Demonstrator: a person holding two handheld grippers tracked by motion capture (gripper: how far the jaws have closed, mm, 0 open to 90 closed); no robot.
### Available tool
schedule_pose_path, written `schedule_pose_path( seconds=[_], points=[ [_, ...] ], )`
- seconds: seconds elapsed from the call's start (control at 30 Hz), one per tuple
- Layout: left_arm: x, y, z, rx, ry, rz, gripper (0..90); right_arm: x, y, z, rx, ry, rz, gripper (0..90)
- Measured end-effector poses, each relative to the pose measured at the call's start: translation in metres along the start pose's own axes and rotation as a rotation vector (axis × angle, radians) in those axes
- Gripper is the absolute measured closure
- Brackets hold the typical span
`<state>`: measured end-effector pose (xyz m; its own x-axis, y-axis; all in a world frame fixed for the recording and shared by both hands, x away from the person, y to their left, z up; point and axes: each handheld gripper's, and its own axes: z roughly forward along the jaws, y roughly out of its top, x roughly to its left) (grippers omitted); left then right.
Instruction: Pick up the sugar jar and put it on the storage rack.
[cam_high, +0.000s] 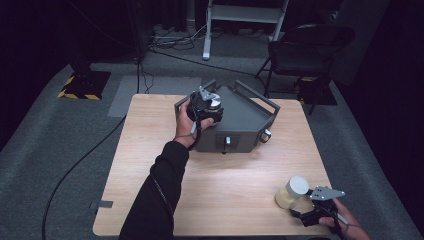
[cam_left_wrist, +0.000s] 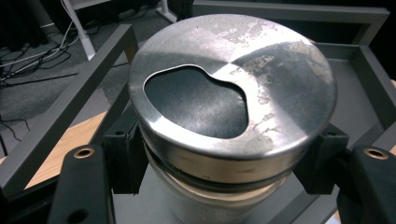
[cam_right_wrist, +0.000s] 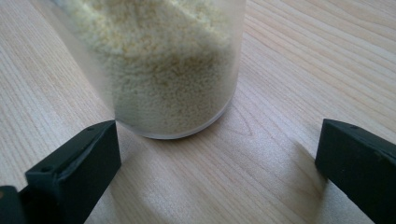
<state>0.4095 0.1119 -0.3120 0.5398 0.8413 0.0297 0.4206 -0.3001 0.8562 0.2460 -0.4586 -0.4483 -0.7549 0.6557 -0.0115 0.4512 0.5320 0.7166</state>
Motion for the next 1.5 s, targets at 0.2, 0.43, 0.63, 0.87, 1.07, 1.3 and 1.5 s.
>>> schedule_pose_path(
  seconds=[0.2,0.43,0.63,0.87,1.07,1.3,1.5],
  points=[
    [0.002,-0.002,0.004,0.017,-0.001,-0.001,31.3,0.0,0.0,0.0,0.0,0.0,0.0,0.0],
    [0.007,-0.007,0.007,0.002,-0.02,-0.009,30.9,0.0,0.0,0.0,-0.001,0.0,-0.001,0.0],
    [0.007,-0.012,0.009,0.001,-0.008,-0.009,26.6,0.0,0.0,0.0,0.0,0.0,0.0,0.0],
    [0.005,-0.026,0.006,-0.038,0.006,-0.009,13.9,0.0,0.0,0.0,0.0,0.0,0.0,0.0],
    [0.001,-0.039,-0.002,-0.102,0.018,-0.004,2.9,0.0,0.0,0.0,0.0,0.0,0.0,0.0],
    [0.0,-0.046,-0.01,-0.105,0.031,0.016,3.0,0.0,0.0,0.0,0.0,0.0,0.0,0.0],
    [-0.005,-0.053,-0.015,-0.095,0.042,0.063,3.2,0.0,0.0,0.0,0.0,0.0,0.0,0.0]
  ],
)
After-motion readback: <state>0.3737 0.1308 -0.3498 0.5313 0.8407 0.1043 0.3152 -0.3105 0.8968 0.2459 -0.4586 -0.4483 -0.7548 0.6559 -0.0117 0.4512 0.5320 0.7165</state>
